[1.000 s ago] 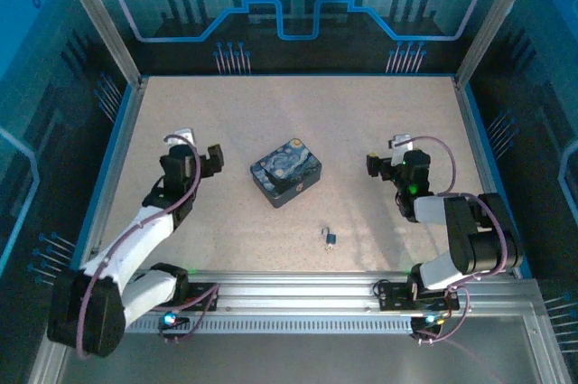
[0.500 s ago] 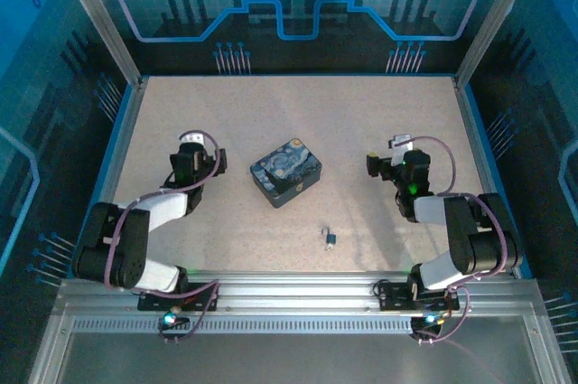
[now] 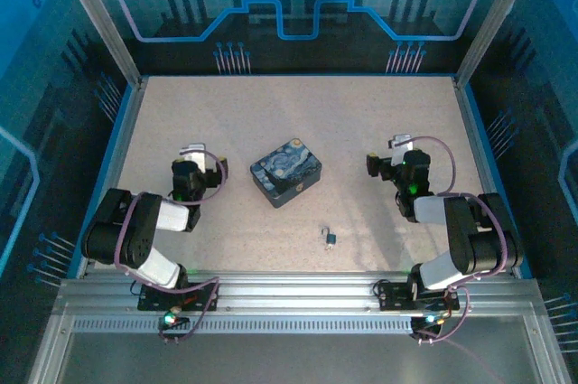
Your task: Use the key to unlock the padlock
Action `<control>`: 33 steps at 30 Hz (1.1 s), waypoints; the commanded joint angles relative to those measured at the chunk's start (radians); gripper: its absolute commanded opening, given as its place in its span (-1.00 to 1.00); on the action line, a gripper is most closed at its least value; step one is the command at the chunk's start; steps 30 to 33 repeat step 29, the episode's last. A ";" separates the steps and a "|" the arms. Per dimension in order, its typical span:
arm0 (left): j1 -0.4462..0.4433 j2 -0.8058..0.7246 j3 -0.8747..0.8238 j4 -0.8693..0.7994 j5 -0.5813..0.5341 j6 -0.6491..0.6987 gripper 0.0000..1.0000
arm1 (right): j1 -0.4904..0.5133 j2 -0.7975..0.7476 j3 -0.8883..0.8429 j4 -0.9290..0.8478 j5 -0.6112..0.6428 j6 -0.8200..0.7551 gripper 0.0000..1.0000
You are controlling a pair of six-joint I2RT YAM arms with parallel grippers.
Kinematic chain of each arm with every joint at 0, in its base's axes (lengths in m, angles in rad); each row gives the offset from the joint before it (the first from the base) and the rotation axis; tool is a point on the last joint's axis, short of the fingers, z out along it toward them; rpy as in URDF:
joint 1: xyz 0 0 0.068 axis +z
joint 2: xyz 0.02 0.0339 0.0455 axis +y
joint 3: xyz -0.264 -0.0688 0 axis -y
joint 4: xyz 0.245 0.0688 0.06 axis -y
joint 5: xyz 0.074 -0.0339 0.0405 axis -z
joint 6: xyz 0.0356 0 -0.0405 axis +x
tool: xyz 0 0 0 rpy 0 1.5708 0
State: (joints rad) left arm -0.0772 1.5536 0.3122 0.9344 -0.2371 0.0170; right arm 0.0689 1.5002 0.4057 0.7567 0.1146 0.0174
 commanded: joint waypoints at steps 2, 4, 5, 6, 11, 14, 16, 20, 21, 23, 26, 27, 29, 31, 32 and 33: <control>0.035 0.000 0.062 0.012 0.065 -0.005 0.98 | -0.009 0.002 0.016 0.012 -0.006 -0.007 1.00; 0.059 -0.004 0.067 -0.010 0.088 -0.029 0.98 | -0.008 0.001 0.017 0.012 -0.006 -0.008 1.00; 0.058 -0.004 0.066 -0.005 0.087 -0.027 0.98 | -0.008 0.002 0.016 0.012 -0.007 -0.008 1.00; 0.059 -0.004 0.067 -0.008 0.087 -0.028 0.98 | -0.009 0.001 0.017 0.012 -0.007 -0.008 1.00; 0.059 -0.003 0.065 -0.006 0.087 -0.028 0.98 | -0.004 0.002 0.018 0.012 -0.002 -0.012 1.00; 0.059 -0.004 0.065 -0.005 0.085 -0.026 0.98 | 0.007 0.002 0.019 0.012 0.015 -0.018 1.00; 0.058 -0.004 0.064 -0.004 0.085 -0.026 0.98 | 0.007 0.003 0.019 0.011 0.013 -0.018 1.00; 0.058 -0.004 0.065 -0.005 0.084 -0.026 0.98 | 0.007 0.003 0.019 0.010 0.011 -0.017 1.00; 0.059 -0.004 0.065 -0.005 0.083 -0.025 0.98 | 0.005 0.003 0.022 0.007 0.010 -0.017 1.00; 0.058 -0.004 0.065 -0.004 0.084 -0.026 0.98 | 0.003 0.003 0.022 0.004 0.006 -0.017 1.00; 0.059 -0.004 0.065 -0.004 0.084 -0.026 0.98 | 0.004 0.003 0.022 0.004 0.005 -0.017 1.00; 0.059 -0.004 0.065 -0.004 0.083 -0.026 0.98 | 0.004 0.003 0.022 0.004 0.004 -0.017 1.00; 0.059 -0.004 0.064 -0.005 0.084 -0.026 0.98 | 0.003 0.003 0.022 0.006 0.004 -0.017 1.00; 0.059 -0.004 0.064 -0.005 0.084 -0.026 0.98 | 0.003 0.003 0.022 0.006 0.004 -0.017 1.00; 0.059 -0.004 0.064 -0.005 0.084 -0.026 0.98 | 0.003 0.003 0.022 0.006 0.004 -0.017 1.00; 0.059 -0.004 0.064 -0.005 0.084 -0.026 0.98 | 0.003 0.003 0.022 0.006 0.004 -0.017 1.00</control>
